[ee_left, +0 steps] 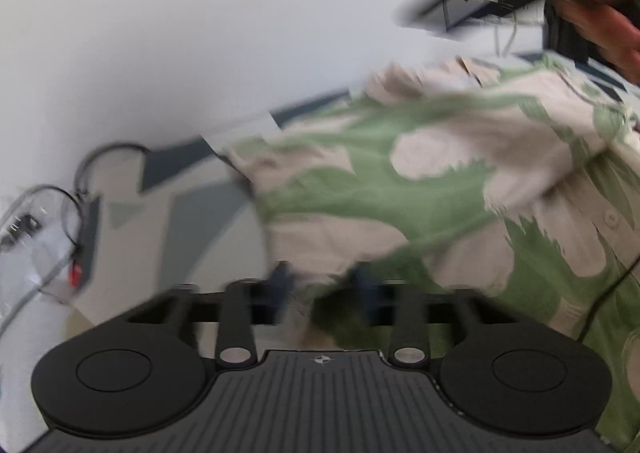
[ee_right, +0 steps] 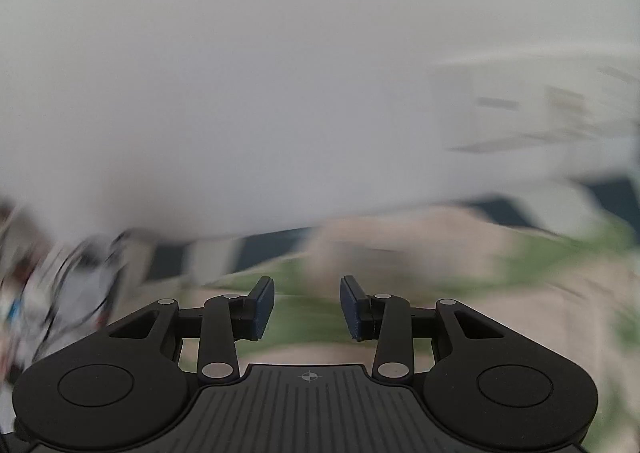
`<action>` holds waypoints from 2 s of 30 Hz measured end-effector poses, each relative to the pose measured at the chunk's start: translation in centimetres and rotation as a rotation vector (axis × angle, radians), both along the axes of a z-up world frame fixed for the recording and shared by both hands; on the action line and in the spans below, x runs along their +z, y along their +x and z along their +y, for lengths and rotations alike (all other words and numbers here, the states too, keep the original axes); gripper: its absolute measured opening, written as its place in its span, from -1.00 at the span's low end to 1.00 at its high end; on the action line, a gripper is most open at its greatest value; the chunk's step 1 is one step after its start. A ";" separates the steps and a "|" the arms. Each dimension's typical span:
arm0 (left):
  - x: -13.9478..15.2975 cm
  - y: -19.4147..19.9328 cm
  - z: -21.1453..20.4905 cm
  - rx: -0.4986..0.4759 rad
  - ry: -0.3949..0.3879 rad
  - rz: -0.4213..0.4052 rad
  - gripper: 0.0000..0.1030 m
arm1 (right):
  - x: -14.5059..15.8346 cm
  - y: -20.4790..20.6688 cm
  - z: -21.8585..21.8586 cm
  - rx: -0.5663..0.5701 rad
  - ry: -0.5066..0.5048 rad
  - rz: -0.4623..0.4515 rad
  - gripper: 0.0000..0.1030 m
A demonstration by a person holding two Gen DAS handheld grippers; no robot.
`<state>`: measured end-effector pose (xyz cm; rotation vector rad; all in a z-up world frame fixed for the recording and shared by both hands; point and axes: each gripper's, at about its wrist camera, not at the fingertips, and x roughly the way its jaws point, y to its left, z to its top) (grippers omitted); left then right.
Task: Fold clothes
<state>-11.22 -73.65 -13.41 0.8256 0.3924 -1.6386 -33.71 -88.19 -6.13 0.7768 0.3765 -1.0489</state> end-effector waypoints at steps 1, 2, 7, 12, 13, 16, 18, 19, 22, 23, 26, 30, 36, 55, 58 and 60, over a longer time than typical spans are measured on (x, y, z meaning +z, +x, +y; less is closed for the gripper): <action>-0.2 0.0 0.0 0.009 -0.001 0.009 -0.60 | -0.1 2.5 -1.2 0.066 -0.003 0.010 -0.32; -0.3 0.1 0.1 0.019 -0.003 0.017 -0.63 | -0.4 5.0 -2.3 0.122 0.001 0.025 -0.30; -0.8 0.2 0.6 0.054 -0.007 0.046 -0.79 | -3.2 14.9 -6.5 0.283 0.029 0.176 0.00; -0.8 0.6 1.1 0.065 -0.006 0.050 -0.85 | -6.2 20.2 -8.3 0.398 0.045 0.371 -0.91; -0.9 0.6 1.3 0.069 -0.006 0.047 -0.85 | -6.3 20.2 -8.5 0.388 0.037 0.367 -0.97; -0.8 1.2 1.4 0.095 -0.004 0.055 -0.85 | -6.5 20.0 -9.8 0.335 0.034 0.349 -0.98; -0.7 1.7 1.5 0.119 0.003 0.065 -0.85 | -6.5 19.4 -10.9 0.290 0.063 0.304 -0.98; -0.6 1.9 1.5 0.129 0.010 0.070 -0.84 | -6.5 19.1 -11.2 0.275 0.074 0.292 -0.98; -0.4 2.3 1.6 0.147 0.023 0.062 -0.67 | -6.0 17.6 -11.4 0.174 0.053 0.258 -0.90; -0.2 2.3 1.7 0.156 0.026 0.045 -0.62 | -5.7 16.9 -11.3 0.131 0.038 0.245 -0.75; 0.5 1.9 2.1 0.159 0.036 0.053 0.18 | -3.5 12.6 -9.7 -0.011 -0.004 0.143 0.23; 1.5 1.2 2.6 0.152 0.050 0.092 0.52 | -0.5 5.8 -5.0 -0.143 0.014 0.056 0.48; 3.1 0.2 3.5 0.141 0.071 0.151 0.84 | 1.5 -4.8 8.0 -0.273 0.046 0.064 0.97; 1.4 -6.1 11.5 0.111 0.315 0.079 0.89 | 2.2 -15.0 38.3 -0.677 0.162 0.159 0.98; 1.7 -6.3 13.4 0.128 0.302 0.078 0.91 | 3.1 -15.2 39.8 -0.653 0.134 0.177 0.98; 1.9 -6.4 14.8 0.140 0.294 0.080 0.94 | 3.5 -15.4 41.1 -0.642 0.115 0.187 0.98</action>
